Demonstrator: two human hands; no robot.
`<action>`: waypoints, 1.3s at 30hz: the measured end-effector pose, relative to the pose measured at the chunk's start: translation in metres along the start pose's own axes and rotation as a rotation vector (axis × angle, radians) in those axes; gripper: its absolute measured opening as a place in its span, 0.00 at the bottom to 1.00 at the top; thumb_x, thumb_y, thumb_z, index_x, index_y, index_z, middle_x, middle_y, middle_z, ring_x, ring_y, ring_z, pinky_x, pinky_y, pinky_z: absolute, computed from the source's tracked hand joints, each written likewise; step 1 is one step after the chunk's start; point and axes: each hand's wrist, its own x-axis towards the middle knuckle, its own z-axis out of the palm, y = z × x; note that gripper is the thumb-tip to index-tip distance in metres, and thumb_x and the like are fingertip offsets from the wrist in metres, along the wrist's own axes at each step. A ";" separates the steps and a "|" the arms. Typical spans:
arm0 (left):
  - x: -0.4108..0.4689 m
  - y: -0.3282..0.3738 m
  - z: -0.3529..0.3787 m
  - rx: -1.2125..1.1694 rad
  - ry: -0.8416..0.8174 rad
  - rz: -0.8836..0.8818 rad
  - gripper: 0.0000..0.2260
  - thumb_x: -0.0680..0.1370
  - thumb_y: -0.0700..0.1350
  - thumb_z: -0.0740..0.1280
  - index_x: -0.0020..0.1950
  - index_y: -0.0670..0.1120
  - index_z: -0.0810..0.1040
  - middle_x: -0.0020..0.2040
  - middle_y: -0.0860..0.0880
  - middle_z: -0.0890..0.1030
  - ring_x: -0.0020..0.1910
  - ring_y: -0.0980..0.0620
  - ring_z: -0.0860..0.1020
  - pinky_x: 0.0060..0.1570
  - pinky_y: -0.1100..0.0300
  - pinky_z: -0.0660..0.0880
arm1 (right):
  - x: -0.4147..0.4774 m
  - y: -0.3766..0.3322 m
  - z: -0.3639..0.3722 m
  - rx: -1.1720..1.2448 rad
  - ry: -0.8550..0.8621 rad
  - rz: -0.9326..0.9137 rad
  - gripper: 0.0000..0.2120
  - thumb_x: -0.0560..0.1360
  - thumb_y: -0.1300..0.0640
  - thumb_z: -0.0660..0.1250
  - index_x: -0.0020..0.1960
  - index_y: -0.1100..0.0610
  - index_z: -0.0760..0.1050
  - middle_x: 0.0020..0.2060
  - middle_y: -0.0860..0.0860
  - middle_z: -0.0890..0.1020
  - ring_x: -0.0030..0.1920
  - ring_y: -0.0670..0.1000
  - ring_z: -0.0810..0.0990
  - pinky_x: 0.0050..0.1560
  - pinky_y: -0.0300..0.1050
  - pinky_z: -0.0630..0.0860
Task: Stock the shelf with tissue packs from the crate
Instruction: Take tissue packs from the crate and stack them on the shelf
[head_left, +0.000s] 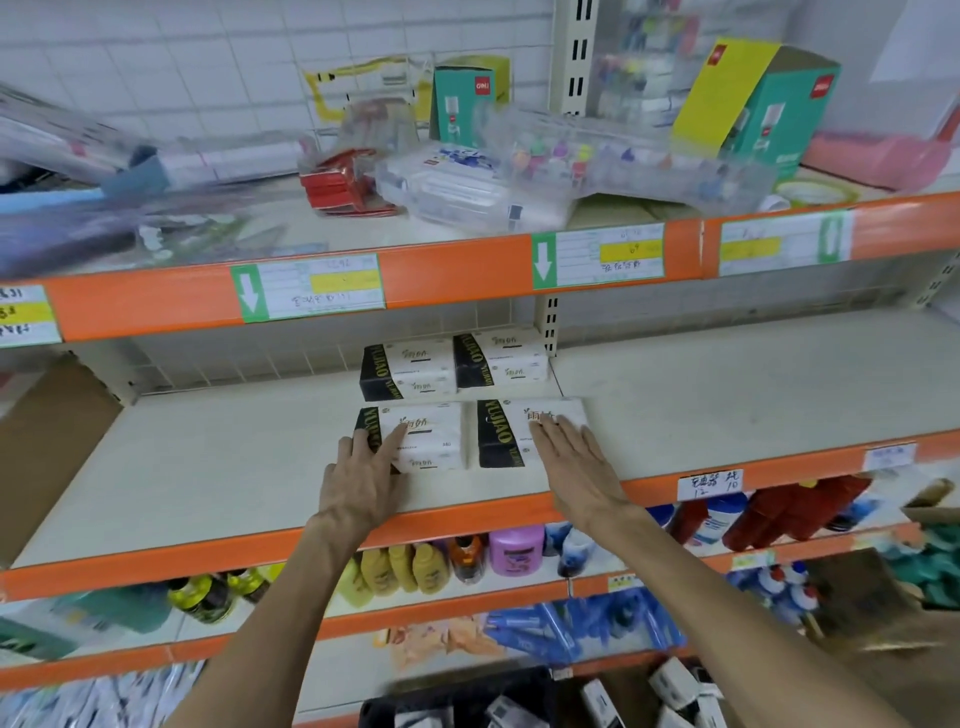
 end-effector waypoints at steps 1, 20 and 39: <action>0.000 -0.001 0.002 0.013 0.007 0.005 0.31 0.79 0.55 0.59 0.78 0.58 0.47 0.65 0.44 0.63 0.61 0.45 0.65 0.56 0.51 0.73 | 0.005 0.001 0.000 0.003 -0.020 -0.007 0.45 0.71 0.76 0.56 0.78 0.57 0.34 0.78 0.54 0.37 0.77 0.54 0.36 0.77 0.52 0.38; 0.053 0.007 0.020 0.136 0.104 -0.011 0.33 0.80 0.48 0.57 0.79 0.51 0.41 0.62 0.39 0.63 0.54 0.42 0.65 0.53 0.54 0.72 | 0.087 0.020 -0.002 -0.028 -0.085 -0.105 0.42 0.72 0.73 0.54 0.78 0.58 0.35 0.78 0.53 0.38 0.77 0.53 0.35 0.77 0.52 0.38; -0.043 -0.006 0.004 -0.094 0.098 0.009 0.33 0.81 0.55 0.56 0.79 0.43 0.47 0.78 0.42 0.51 0.77 0.44 0.50 0.75 0.47 0.51 | 0.021 -0.019 -0.005 -0.007 0.032 -0.126 0.34 0.83 0.47 0.52 0.79 0.58 0.38 0.78 0.52 0.39 0.77 0.50 0.37 0.76 0.49 0.36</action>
